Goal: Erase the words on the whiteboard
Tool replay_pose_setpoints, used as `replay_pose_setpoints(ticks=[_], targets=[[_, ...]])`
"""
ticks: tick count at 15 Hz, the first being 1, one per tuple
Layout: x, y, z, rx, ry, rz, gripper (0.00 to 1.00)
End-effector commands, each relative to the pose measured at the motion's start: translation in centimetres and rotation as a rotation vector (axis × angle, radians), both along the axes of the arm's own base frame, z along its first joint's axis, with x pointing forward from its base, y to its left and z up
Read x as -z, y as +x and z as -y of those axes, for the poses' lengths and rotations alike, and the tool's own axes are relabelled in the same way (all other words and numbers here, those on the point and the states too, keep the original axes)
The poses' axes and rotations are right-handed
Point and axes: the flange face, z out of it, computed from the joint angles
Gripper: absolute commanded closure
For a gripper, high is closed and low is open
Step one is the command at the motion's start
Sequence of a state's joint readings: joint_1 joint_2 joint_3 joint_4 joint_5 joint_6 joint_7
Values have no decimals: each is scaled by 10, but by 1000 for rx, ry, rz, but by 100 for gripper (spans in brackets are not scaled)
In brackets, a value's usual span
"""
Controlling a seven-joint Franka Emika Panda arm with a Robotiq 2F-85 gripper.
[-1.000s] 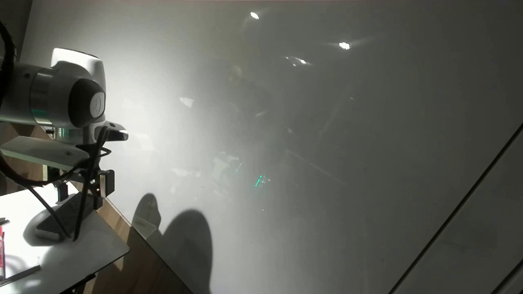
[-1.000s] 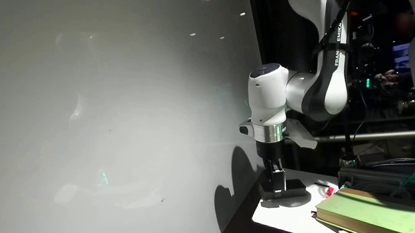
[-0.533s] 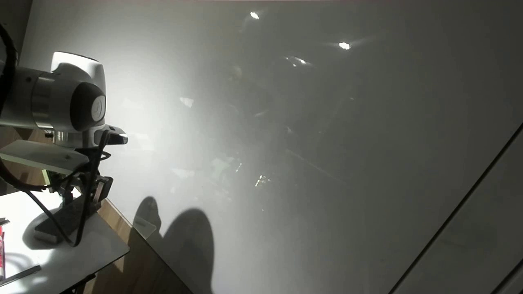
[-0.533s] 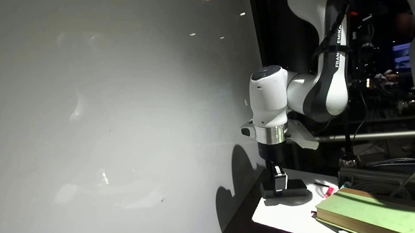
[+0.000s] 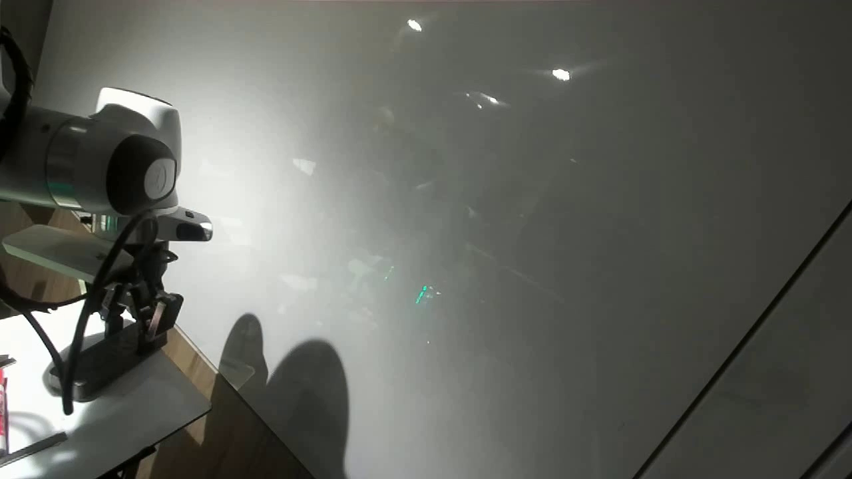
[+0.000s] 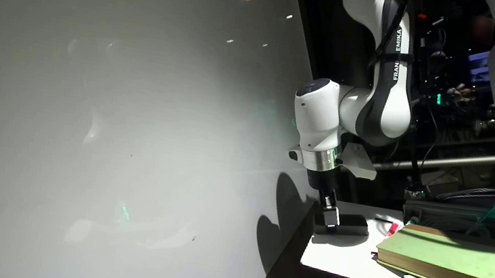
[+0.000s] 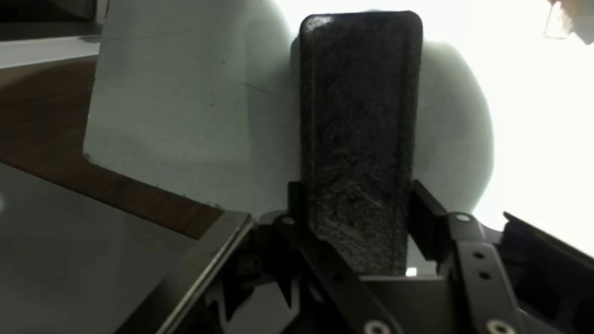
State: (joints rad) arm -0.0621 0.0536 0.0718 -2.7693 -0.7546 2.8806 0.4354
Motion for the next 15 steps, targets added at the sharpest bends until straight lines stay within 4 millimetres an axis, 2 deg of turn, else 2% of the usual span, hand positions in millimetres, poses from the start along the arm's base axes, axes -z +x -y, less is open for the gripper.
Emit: replay_pose_setpoints(ticks=[1, 8, 15], targets=[[-2, 2, 7, 93, 7, -24, 71], [-10, 10, 19, 218, 46, -29, 71], [-26, 28, 20, 217, 33, 17, 71]])
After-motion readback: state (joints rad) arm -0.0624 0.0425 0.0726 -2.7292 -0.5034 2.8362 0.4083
